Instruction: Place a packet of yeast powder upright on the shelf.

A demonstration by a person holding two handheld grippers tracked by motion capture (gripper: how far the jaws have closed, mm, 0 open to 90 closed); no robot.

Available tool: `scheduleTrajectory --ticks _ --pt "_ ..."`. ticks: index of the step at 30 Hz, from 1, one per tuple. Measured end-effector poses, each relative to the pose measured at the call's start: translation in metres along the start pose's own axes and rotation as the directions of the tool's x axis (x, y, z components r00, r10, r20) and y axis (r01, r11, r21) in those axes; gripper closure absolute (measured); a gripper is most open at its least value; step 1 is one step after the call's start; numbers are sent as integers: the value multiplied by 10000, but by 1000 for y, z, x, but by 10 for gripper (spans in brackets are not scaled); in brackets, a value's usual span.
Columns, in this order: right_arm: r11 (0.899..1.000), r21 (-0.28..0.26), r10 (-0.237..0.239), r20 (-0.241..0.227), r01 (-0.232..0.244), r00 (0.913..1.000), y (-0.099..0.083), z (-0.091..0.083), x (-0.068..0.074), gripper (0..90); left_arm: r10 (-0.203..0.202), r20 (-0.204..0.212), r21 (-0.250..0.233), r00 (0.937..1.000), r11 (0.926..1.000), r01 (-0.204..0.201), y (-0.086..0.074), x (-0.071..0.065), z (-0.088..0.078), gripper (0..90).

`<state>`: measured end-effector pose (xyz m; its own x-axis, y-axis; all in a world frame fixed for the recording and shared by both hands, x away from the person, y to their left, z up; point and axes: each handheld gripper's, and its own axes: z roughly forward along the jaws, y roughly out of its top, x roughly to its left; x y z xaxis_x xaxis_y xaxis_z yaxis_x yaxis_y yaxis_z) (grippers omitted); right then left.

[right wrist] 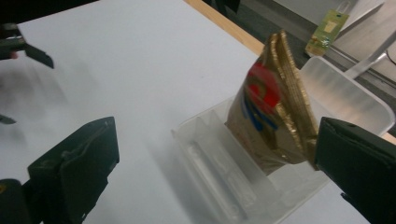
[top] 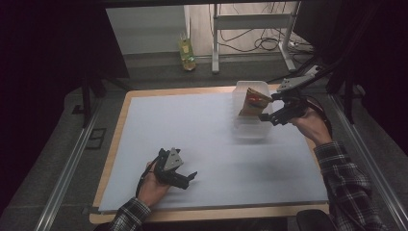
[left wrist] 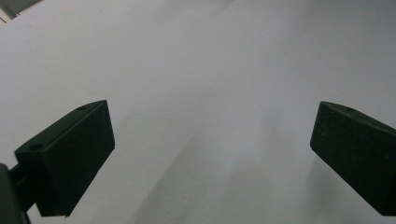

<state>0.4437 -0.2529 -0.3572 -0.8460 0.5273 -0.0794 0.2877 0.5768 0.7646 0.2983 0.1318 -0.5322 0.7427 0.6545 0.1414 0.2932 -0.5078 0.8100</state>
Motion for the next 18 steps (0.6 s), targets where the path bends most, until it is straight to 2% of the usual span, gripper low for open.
scheduleTrajectory --ticks 3,18 --pt "9999 69 -118 102 118 9999 -3 -2 5 4 28 -55 -2 10000 10000 -28 0 0 0 0" --pt "9999 -144 -89 278 93 9996 -17 -15 23 0 74 -219 -10 9997 10000 -75 -1 1 -1 0"
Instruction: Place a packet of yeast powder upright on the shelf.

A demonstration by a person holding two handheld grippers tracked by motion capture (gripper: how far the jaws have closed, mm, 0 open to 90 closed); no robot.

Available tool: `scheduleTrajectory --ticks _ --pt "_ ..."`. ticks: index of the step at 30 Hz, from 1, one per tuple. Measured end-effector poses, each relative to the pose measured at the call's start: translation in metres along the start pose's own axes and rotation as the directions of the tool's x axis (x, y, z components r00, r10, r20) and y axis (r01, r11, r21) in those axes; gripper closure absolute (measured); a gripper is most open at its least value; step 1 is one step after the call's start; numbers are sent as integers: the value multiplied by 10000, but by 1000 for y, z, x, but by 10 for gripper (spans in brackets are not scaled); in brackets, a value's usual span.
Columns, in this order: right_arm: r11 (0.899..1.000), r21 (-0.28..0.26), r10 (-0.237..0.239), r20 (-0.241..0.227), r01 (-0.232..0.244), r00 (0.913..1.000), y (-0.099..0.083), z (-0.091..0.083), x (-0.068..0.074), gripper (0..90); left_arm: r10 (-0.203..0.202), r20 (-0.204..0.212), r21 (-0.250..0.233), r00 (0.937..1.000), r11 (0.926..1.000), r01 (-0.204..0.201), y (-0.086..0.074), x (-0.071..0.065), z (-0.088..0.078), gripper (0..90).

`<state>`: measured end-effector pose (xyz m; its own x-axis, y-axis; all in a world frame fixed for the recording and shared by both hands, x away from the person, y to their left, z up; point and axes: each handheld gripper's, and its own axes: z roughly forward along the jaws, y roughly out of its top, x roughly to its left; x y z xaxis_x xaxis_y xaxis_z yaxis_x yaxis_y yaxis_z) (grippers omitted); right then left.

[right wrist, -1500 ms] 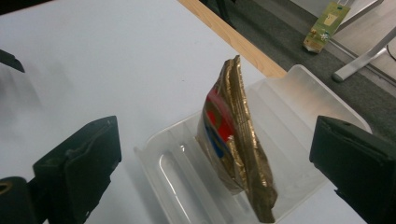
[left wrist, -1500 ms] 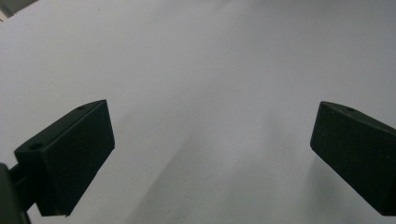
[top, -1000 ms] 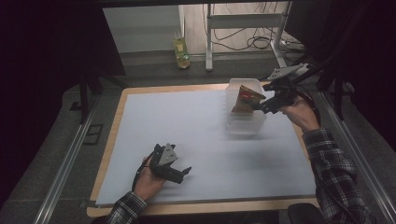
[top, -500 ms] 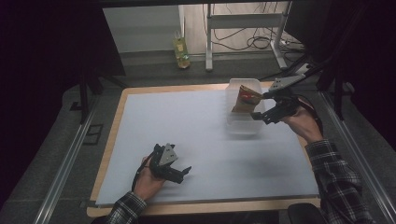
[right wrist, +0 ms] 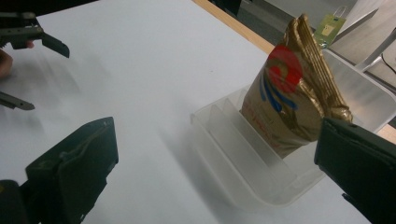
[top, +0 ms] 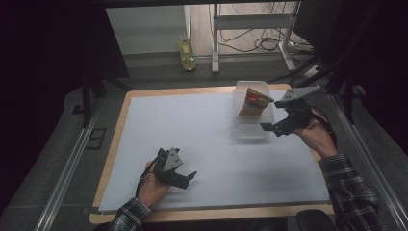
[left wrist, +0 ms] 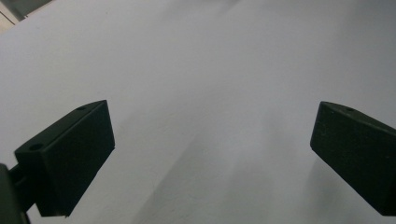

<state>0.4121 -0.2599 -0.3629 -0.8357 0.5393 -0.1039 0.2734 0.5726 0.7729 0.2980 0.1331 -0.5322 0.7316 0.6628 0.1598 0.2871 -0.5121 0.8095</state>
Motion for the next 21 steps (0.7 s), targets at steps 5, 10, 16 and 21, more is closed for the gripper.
scheduleTrajectory --ticks 5,10,16,21 --pt "9999 78 -152 68 151 9999 -4 -1 5 0 -24 -93 -21 10000 10000 23 0 1 -1 0" --pt "9999 30 -142 62 142 9999 -8 -2 10 0 46 -144 38 9999 10000 -45 0 1 -1 0" --pt "10000 -2 -89 -39 89 10000 -13 0 16 0 18 -103 39 9999 10000 -18 0 0 0 0" --pt "10000 23 -64 -62 64 10000 -17 2 21 0 110 -111 105 9999 9999 -108 0 1 -1 0"
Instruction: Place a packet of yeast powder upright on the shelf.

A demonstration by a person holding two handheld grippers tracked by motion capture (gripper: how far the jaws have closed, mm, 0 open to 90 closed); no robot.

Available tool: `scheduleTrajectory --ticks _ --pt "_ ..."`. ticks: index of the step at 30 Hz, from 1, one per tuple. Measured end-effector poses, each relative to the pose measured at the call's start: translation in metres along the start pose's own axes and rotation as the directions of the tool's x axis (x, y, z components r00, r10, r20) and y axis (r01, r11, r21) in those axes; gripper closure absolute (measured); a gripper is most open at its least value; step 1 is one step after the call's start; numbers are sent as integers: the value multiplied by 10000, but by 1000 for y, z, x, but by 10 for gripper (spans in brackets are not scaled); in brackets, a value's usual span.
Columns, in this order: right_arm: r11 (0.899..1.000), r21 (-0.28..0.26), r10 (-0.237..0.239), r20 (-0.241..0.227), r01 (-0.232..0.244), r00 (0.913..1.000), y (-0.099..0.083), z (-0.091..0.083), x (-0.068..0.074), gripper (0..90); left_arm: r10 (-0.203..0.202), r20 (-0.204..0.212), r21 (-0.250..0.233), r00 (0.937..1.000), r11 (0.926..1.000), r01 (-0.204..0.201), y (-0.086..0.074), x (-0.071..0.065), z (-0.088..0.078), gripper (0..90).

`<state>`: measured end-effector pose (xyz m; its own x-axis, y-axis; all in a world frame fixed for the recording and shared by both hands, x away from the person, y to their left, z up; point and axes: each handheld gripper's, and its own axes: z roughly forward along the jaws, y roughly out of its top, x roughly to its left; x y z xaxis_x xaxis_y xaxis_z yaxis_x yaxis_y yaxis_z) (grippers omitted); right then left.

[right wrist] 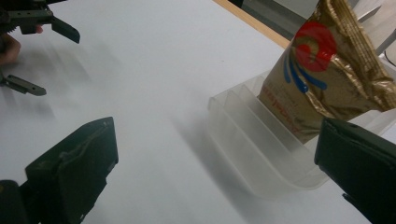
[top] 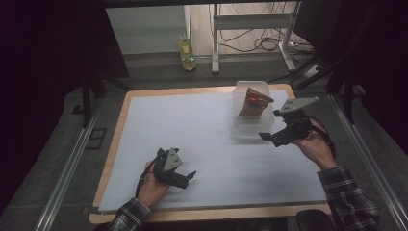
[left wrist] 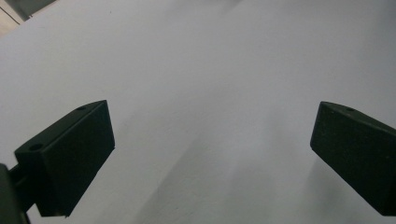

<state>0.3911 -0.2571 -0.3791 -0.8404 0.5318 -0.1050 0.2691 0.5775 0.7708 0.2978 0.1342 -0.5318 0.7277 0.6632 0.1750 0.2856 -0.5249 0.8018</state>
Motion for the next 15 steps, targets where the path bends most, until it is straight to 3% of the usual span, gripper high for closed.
scheduleTrajectory --ticks 12,15 --pt "10000 -67 58 -162 -60 9999 -11 5 15 0 -84 13 -101 10000 9999 85 0 -1 0 0" --pt "9999 -43 -112 -127 112 9999 -15 7 20 0 -78 1 -89 10000 9999 78 0 -1 0 0"
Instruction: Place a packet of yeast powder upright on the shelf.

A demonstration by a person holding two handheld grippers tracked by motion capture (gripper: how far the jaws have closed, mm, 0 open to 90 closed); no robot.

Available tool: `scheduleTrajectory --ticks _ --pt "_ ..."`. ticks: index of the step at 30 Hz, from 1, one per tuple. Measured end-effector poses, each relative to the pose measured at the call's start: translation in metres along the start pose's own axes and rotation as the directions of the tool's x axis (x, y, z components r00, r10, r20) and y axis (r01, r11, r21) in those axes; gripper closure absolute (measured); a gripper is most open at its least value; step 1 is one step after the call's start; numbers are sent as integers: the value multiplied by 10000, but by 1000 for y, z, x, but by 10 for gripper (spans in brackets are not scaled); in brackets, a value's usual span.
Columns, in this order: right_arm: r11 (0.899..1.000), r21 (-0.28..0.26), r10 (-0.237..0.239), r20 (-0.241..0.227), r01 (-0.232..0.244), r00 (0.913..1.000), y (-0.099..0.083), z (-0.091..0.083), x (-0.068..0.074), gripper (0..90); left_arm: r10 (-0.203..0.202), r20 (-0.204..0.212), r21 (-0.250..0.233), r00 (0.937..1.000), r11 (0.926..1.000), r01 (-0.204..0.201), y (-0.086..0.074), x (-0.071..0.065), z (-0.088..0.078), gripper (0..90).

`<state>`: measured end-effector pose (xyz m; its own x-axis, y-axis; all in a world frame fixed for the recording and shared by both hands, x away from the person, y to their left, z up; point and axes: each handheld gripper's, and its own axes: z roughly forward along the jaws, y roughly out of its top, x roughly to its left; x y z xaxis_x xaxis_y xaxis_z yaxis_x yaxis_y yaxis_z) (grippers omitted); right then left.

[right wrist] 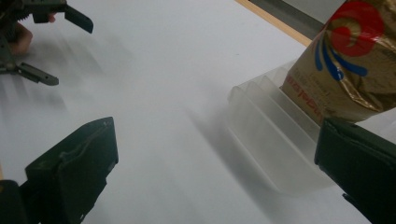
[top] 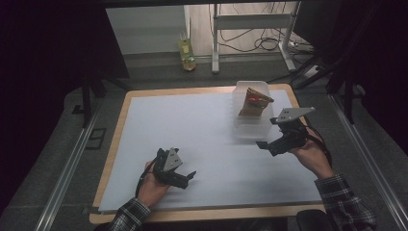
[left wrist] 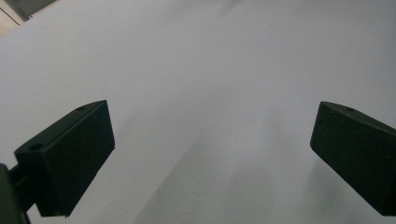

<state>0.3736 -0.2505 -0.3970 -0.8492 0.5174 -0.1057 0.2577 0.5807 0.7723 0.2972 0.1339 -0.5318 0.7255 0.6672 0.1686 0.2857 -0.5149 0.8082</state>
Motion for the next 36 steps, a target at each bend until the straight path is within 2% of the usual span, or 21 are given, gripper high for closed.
scheduleTrajectory --ticks 15,17,20,36 --pt "9997 184 -162 -187 165 9997 -17 14 23 0 73 60 52 10000 10000 -73 0 1 -1 0" --pt "9997 175 -163 -193 167 9997 -19 16 27 0 -30 94 -39 10000 10000 30 0 0 -1 0" --pt "9998 139 -164 -237 168 9996 -21 18 29 0 66 114 27 9999 10000 -66 0 0 -1 0" --pt "9995 170 -243 -419 251 9988 -38 35 53 0 -106 264 -63 9996 9999 108 -1 0 -1 0"
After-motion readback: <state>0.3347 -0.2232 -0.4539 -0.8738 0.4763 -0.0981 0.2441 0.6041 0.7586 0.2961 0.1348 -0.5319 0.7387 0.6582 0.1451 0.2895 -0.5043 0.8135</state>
